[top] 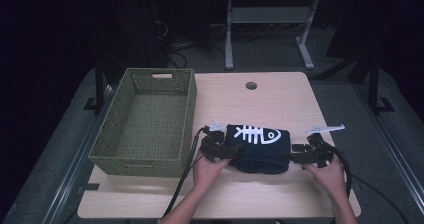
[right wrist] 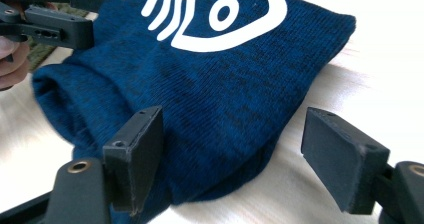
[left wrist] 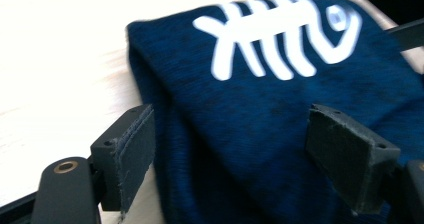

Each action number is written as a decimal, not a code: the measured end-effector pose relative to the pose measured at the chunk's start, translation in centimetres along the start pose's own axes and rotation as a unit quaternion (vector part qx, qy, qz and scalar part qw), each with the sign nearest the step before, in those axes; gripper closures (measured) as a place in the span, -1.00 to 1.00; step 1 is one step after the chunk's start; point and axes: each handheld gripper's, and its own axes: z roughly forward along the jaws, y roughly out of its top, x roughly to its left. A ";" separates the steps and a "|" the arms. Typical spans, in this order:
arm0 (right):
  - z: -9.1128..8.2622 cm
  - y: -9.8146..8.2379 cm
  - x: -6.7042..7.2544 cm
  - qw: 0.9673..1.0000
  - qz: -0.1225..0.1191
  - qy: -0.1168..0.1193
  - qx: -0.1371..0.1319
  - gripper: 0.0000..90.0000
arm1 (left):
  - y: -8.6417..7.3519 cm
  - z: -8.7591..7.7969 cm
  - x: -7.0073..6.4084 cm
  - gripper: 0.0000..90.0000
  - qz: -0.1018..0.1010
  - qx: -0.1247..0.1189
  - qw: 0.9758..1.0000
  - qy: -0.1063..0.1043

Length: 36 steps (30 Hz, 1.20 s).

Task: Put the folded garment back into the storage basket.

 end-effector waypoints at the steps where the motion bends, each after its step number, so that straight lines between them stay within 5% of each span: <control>1: 0.2 0.1 -0.1 1.000 0.004 -0.004 0.004 -0.44 | 0.0 0.2 0.1 -0.58 -0.001 0.004 1.000 0.003; 10: 1.8 -0.1 0.2 0.999 0.007 -0.037 0.021 -0.30 | -0.4 1.1 0.4 -0.54 -0.025 0.023 0.999 -0.006; 14: 2.0 -0.3 0.2 0.999 0.019 -0.035 0.014 -0.16 | -0.4 1.1 0.4 -0.42 -0.026 0.024 0.999 -0.019; 22: 2.0 -0.3 0.7 0.999 0.026 -0.020 0.012 0.34 | -0.3 1.0 0.0 0.26 -0.039 0.013 0.998 -0.052; 36: -0.5 0.0 0.7 0.999 0.051 0.009 -0.014 0.56 | 0.3 0.2 -0.5 0.50 -0.051 0.009 0.994 -0.093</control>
